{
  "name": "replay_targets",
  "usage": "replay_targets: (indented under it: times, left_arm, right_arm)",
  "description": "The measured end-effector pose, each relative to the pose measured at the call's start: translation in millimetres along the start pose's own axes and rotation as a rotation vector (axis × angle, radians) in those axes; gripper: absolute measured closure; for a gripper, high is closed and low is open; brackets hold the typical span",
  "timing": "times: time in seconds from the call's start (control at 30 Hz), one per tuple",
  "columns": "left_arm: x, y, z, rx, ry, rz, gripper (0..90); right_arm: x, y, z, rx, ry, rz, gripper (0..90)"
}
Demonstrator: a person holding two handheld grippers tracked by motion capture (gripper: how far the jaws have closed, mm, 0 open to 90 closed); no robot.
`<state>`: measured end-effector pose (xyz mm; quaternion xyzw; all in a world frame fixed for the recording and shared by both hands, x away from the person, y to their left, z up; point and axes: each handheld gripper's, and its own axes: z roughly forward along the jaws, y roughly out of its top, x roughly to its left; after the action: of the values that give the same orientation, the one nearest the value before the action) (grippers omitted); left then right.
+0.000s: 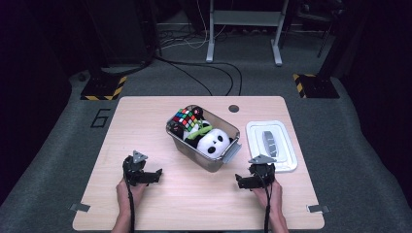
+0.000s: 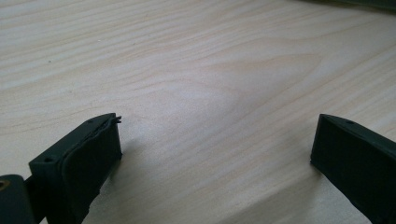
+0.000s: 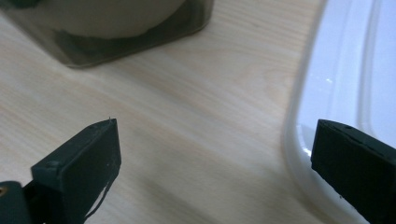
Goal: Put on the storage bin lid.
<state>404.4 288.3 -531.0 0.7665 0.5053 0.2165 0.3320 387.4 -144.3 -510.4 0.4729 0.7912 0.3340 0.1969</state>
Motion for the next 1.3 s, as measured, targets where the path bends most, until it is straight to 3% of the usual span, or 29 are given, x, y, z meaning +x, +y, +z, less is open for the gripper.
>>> replay_targets:
  times: [0.2,0.47,0.63,0.87,0.97,1.07,1.2,1.3]
  left_arm:
    - [0.0,0.2,0.0,0.003,-0.001,0.002,1.6]
    - [-0.1,0.2,0.0,0.002,0.0,0.002,1.8]
    - [0.0,0.3,0.0,0.002,-0.001,0.002,1.8]
    - [-0.2,0.4,0.1,0.001,0.0,-0.001,2.0]
    - [-0.2,0.6,0.4,-0.001,0.003,0.0,2.1]
    - [0.1,0.9,0.6,0.0,0.003,0.001,2.2]
    - [0.0,0.9,0.6,0.0,0.004,0.0,2.3]
    - [0.0,0.9,0.7,0.0,0.005,0.001,2.3]
  right_arm:
    - [-16.0,9.3,-3.7,0.021,-0.021,0.012,0.0]
    - [-44.4,23.8,-13.2,-0.01,-0.069,0.038,0.0]
    - [-67.2,31.7,-10.3,0.016,-0.103,0.078,0.0]
    - [-87.2,41.0,-3.6,0.027,-0.152,0.097,0.0]
    - [-97.2,46.9,-0.1,0.032,-0.17,0.127,0.0]
    - [-105.3,52.4,5.8,0.036,-0.181,0.143,6.7]
    - [-111.6,58.7,15.9,0.039,-0.211,0.16,27.1]
    - [-114.8,61.6,22.6,0.047,-0.218,0.164,36.4]
